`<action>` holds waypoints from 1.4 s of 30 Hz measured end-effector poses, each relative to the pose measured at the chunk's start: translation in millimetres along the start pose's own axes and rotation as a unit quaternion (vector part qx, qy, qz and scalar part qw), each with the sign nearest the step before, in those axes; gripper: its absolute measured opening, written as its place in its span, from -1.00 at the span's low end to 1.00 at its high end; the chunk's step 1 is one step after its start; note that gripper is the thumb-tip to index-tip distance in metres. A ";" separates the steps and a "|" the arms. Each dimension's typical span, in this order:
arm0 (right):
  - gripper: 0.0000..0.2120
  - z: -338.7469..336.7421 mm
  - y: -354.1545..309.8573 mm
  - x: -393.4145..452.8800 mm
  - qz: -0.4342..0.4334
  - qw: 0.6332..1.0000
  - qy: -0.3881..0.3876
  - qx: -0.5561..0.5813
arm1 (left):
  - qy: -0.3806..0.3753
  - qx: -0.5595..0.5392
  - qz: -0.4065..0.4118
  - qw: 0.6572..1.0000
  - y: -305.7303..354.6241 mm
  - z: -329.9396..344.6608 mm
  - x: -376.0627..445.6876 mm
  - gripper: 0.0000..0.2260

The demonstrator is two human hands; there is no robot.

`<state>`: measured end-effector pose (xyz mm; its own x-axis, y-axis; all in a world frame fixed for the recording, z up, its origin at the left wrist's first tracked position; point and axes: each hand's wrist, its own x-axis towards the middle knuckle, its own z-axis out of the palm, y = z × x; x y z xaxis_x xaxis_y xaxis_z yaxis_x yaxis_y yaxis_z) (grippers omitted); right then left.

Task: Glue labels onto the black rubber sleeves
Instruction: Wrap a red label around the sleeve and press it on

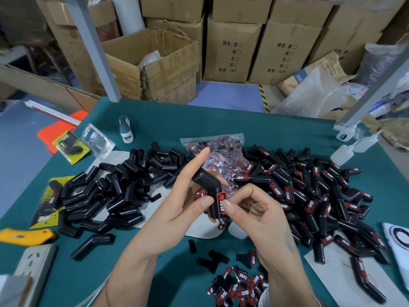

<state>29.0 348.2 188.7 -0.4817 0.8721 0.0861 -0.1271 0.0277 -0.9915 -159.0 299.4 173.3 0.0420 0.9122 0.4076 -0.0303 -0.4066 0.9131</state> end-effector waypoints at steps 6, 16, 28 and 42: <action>-0.85 0.9 0.3 0.3 0.000 1.000 0.002 -0.002 | 0.006 0.018 -0.006 1.000 -3.4 -0.9 -0.5 -0.42; -0.85 0.6 -0.3 0.0 -0.004 1.000 0.004 -0.010 | 0.003 0.022 -0.003 1.000 -1.9 -0.6 -0.8 -0.42; -0.84 0.2 -1.1 -0.2 0.005 1.000 0.008 -0.017 | 0.004 0.018 -0.006 1.000 -0.6 0.4 -0.3 -0.43; -0.86 1.5 -4.0 -1.2 -0.002 1.000 0.002 -0.012 | 0.006 0.031 -0.006 0.999 -1.4 -0.4 -1.0 -0.43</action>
<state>28.8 346.3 192.6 -0.4784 0.8736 0.0893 -0.1077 0.0425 -0.9933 -159.3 299.1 171.6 0.0303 0.9176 0.3963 0.0324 -0.3972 0.9172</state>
